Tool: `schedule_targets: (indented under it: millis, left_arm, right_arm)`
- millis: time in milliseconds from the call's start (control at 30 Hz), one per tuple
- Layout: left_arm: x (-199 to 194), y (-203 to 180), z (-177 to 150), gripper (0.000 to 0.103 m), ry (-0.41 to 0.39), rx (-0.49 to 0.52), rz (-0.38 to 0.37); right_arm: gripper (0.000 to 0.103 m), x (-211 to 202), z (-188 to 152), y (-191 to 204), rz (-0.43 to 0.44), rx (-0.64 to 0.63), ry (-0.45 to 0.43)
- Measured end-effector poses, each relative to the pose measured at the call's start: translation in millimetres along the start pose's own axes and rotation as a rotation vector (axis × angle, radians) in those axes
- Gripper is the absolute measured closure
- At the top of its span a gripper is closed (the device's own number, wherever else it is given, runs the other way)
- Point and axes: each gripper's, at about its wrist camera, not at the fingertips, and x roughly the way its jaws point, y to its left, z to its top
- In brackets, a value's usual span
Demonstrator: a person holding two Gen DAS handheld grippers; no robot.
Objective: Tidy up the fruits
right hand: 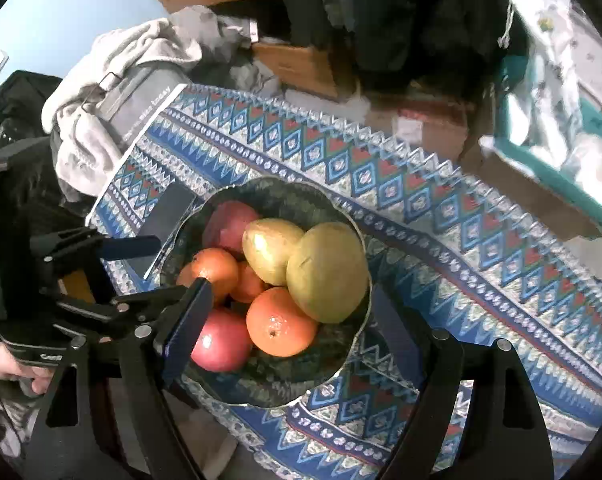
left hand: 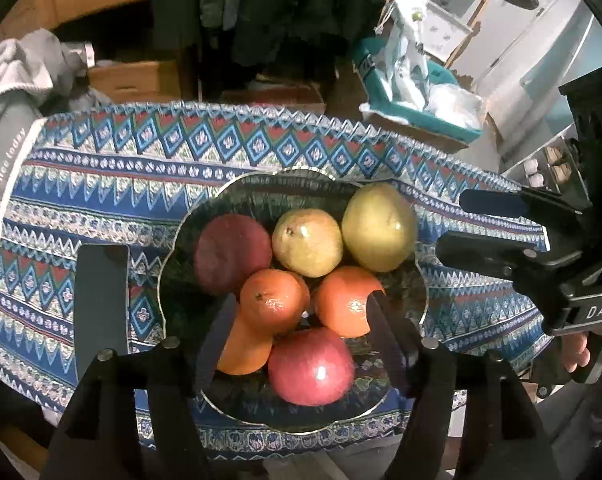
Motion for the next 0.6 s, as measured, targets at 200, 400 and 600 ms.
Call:
schedule_targets:
  millis: [200, 400, 600]
  left_arm:
    - [-20.4, -6.1, -1.7, 0.028, -0.046, 0.006, 0.029]
    - [-43.8, -15.1, -3.6, 0.028, -0.079, 0.016, 0.054]
    - [-69.9, -29.4, -4.6, 0.022, -0.155, 0.048, 0.067]
  right_arm:
    - [0.020, -32.3, -4.3, 9.6, -0.055, -0.017, -0.071]
    - [0.017, -60.8, -11.2, 17.6, -0.103, -0.041, -0.127]
    - [0.016, -86.3, -17.5, 21.3, -0.148, -0.066, -0.186]
